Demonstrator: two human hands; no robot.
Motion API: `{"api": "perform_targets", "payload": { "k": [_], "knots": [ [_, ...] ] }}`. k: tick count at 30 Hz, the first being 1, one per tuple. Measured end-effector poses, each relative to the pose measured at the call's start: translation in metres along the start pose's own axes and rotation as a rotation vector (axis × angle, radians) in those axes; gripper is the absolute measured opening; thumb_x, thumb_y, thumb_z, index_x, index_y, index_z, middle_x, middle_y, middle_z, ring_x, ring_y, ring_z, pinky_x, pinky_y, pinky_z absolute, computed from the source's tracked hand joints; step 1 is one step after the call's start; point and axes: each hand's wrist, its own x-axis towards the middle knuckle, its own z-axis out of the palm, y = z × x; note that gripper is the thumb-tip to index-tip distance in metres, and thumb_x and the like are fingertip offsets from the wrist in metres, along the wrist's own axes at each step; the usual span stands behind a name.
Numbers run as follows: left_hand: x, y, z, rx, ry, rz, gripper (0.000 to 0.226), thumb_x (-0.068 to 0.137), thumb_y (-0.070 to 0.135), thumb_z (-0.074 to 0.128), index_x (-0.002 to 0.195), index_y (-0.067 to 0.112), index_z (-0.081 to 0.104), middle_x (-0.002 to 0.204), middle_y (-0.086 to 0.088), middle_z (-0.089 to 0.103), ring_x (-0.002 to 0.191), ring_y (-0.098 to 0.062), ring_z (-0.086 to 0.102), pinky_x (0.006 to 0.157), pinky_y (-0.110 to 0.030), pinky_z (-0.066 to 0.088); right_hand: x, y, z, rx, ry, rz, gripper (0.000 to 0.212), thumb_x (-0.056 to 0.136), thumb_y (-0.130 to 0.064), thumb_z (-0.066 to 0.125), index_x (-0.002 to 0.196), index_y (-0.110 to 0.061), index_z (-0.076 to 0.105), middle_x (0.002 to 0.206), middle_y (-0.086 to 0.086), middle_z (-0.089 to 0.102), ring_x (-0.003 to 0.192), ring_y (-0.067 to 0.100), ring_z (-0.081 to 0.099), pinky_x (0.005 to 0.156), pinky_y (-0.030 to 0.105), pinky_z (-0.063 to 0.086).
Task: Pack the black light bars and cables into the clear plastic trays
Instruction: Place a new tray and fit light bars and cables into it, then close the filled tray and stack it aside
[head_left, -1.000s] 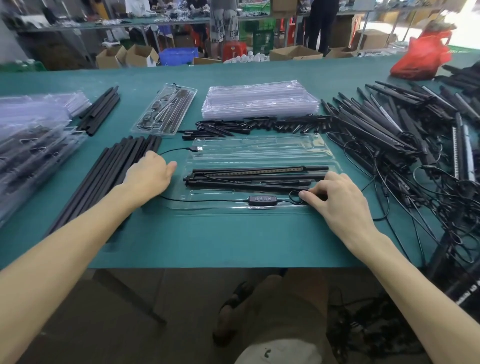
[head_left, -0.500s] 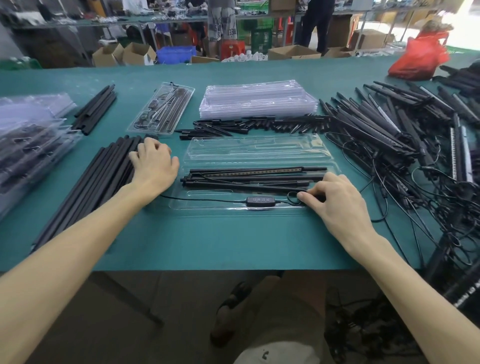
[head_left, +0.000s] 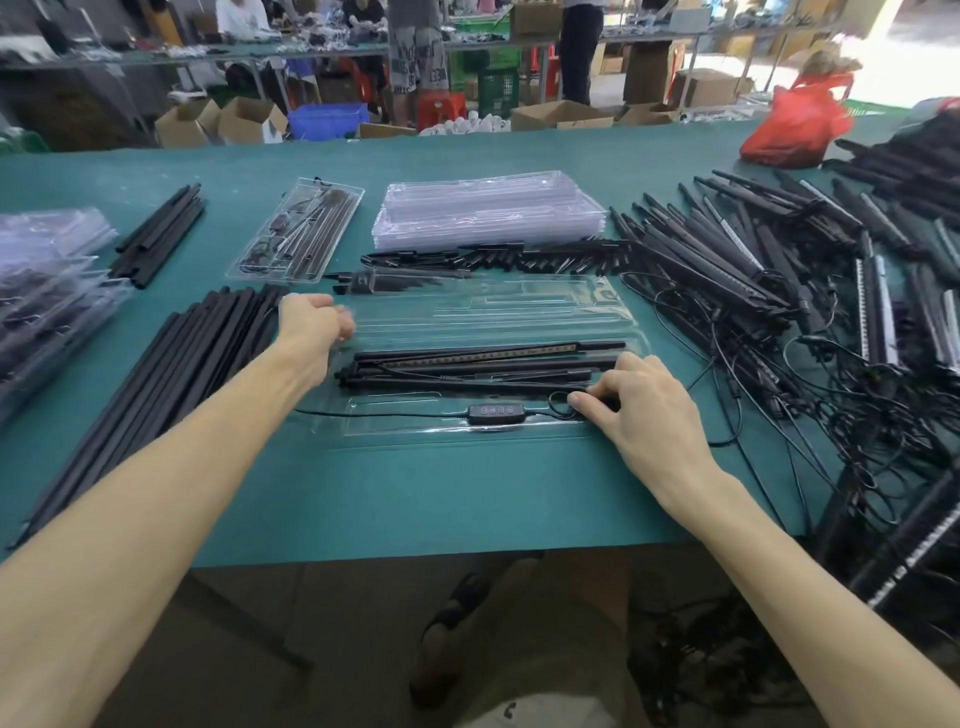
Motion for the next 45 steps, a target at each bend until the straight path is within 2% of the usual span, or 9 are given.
{"api": "perform_targets", "payload": {
  "k": [4,8,16,24,27,31,34,38,45],
  "knots": [
    [-0.001,0.003,-0.008,-0.186,-0.079,-0.001,0.065,0.080,-0.032,0.048,0.139,-0.005,0.047,0.122,-0.016,0.065,0.085,-0.013,0.061,0.067,-0.023,0.052,0.000,0.001,0.001,-0.004,0.010,0.001,0.030,0.093,-0.042,0.067,0.080,-0.015,0.071,0.079,-0.010,0.050,0.086,0.015,0.046,0.073,0.030,0.036],
    [-0.006,0.009,-0.014,-0.154,-0.119,0.062,0.063,0.078,-0.028,0.049,0.127,0.008,0.063,0.107,-0.003,0.068,0.086,-0.012,0.062,0.066,-0.025,0.053,0.001,0.001,0.002,0.001,0.012,-0.003,0.029,0.093,-0.042,0.067,0.081,-0.016,0.072,0.080,-0.009,0.051,0.085,0.015,0.046,0.074,0.030,0.035],
    [-0.023,0.029,-0.023,-0.153,-0.198,0.251,0.022,0.091,0.002,0.064,0.108,0.016,0.068,0.103,0.001,0.072,0.096,-0.016,0.067,0.092,-0.034,0.050,0.001,0.001,0.004,0.009,0.015,0.004,0.030,0.093,-0.042,0.068,0.081,-0.015,0.071,0.080,-0.009,0.051,0.085,0.016,0.046,0.075,0.031,0.036],
    [-0.041,0.051,-0.022,-0.196,-0.081,0.443,0.026,0.100,0.029,0.058,0.114,0.008,0.064,0.104,-0.005,0.072,0.093,-0.017,0.066,0.087,-0.037,0.054,0.002,0.001,0.004,-0.008,0.020,0.002,0.031,0.093,-0.043,0.067,0.081,-0.015,0.071,0.079,-0.009,0.049,0.085,0.015,0.044,0.074,0.031,0.036],
    [-0.049,0.055,-0.019,-0.085,0.068,0.557,0.027,0.100,0.033,0.056,0.101,0.008,0.065,0.087,-0.001,0.072,0.077,-0.018,0.067,0.077,-0.039,0.056,0.002,0.001,0.004,-0.010,0.021,0.001,0.031,0.093,-0.043,0.068,0.081,-0.015,0.071,0.078,-0.011,0.048,0.085,0.015,0.044,0.074,0.031,0.036],
    [-0.061,0.064,-0.016,0.482,0.215,0.825,0.039,0.099,0.039,0.049,0.086,0.007,0.064,0.085,-0.009,0.069,0.078,-0.029,0.065,0.073,-0.041,0.052,0.002,0.001,0.004,-0.007,0.021,-0.003,0.031,0.093,-0.042,0.068,0.082,-0.014,0.072,0.078,-0.010,0.047,0.085,0.015,0.043,0.073,0.031,0.035],
    [-0.077,0.070,-0.005,0.774,0.032,0.948,0.038,0.101,0.036,0.050,0.079,0.008,0.063,0.076,-0.009,0.066,0.071,-0.030,0.062,0.068,-0.042,0.051,0.001,0.002,0.004,-0.006,0.022,0.000,0.031,0.093,-0.042,0.068,0.082,-0.013,0.072,0.079,-0.009,0.049,0.085,0.016,0.044,0.074,0.032,0.036],
    [-0.103,0.070,0.019,0.832,-0.419,0.934,0.034,0.101,0.037,0.056,0.078,0.012,0.063,0.072,0.000,0.064,0.063,-0.019,0.056,0.063,-0.035,0.048,0.001,0.002,0.005,-0.020,0.021,0.002,0.032,0.093,-0.043,0.067,0.085,-0.013,0.073,0.083,-0.007,0.052,0.087,0.016,0.044,0.074,0.032,0.037],
    [-0.115,0.036,0.064,0.869,-0.668,0.869,0.017,0.100,0.027,0.057,0.113,0.019,0.063,0.119,0.002,0.067,0.113,-0.013,0.060,0.101,-0.038,0.047,0.001,0.001,0.004,-0.006,0.019,0.031,0.031,0.092,-0.042,0.069,0.083,-0.013,0.073,0.090,0.000,0.064,0.100,0.022,0.053,0.081,0.037,0.044]
  ]
}}
